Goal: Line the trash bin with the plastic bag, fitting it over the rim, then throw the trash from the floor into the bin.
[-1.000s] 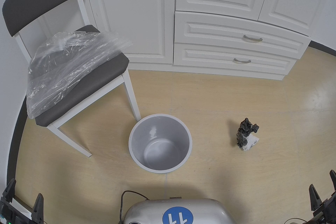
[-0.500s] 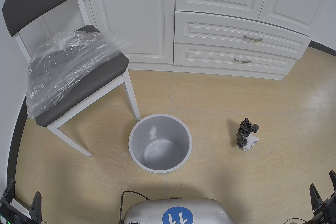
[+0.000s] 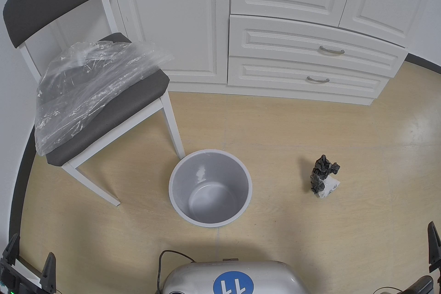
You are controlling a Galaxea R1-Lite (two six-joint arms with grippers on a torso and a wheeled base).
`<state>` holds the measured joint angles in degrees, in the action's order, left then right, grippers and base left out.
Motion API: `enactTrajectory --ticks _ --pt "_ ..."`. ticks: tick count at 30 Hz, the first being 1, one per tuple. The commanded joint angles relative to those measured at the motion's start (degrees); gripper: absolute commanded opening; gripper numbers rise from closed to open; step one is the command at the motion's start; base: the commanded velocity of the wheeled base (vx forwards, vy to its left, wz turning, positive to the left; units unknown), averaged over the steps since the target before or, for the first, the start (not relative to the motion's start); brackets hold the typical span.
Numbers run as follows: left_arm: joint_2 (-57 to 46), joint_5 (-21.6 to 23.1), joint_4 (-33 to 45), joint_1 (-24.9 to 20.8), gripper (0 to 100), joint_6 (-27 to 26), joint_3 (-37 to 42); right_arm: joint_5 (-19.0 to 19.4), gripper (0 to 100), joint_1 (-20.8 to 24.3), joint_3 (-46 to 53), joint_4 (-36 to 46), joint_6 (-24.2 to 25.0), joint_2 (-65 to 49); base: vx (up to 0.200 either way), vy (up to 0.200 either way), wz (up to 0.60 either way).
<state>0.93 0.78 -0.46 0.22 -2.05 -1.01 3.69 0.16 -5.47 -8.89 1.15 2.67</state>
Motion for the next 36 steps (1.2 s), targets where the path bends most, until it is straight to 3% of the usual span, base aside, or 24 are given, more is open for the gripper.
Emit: enactTrajectory --ticks 1,5,11,15,18,19,20,22,26,31,36 --pt "-0.9 0.3 -0.2 0.0 100 -0.3 1.0 0.3 100 1.6 -1.4 0.5 2.4 5.4 0.000 0.000 0.00" --pt "-0.9 0.3 -0.2 0.0 100 -0.2 1.0 0.3 100 2.4 -4.2 0.5 7.2 9.8 0.000 0.000 0.00" --pt "-0.9 2.0 -0.5 0.0 100 -2.5 1.0 0.5 100 2.5 -5.7 0.1 7.3 13.6 0.000 0.000 0.00" --pt "-0.9 2.1 -0.8 0.0 100 -1.0 0.9 0.5 100 2.5 -7.3 -0.1 7.3 16.0 0.000 0.000 0.00" --pt "-0.8 2.5 -6.6 -0.1 100 7.1 -1.7 0.5 100 2.5 -9.7 -0.2 7.6 17.7 0.000 0.000 0.00" --pt "-0.5 3.8 -9.2 -0.1 100 12.1 -4.0 0.5 100 2.5 -11.0 -0.2 7.6 18.7 0.000 0.000 0.00" --pt "0.0 5.5 -9.2 -0.4 100 12.3 -5.6 0.5 100 2.4 -12.0 -0.1 7.6 19.7 0.000 0.000 0.00" --pt "1.4 7.8 -8.6 -0.7 100 10.5 -7.9 0.5 100 2.5 -13.4 -0.3 7.6 21.2 0.000 0.000 0.00" --pt "9.9 7.8 -7.7 -1.1 100 5.7 -12.0 0.3 100 2.5 -15.1 -4.6 7.7 26.0 0.000 0.000 0.00" --pt "21.0 7.0 -8.2 -0.5 100 5.3 -18.1 -0.1 100 2.4 -17.0 -10.7 7.9 31.3 0.000 0.000 0.00" --pt "32.1 4.5 -8.2 2.6 100 4.9 -26.7 -7.8 100 2.8 -22.3 -13.7 9.9 40.7 0.000 0.000 0.00"
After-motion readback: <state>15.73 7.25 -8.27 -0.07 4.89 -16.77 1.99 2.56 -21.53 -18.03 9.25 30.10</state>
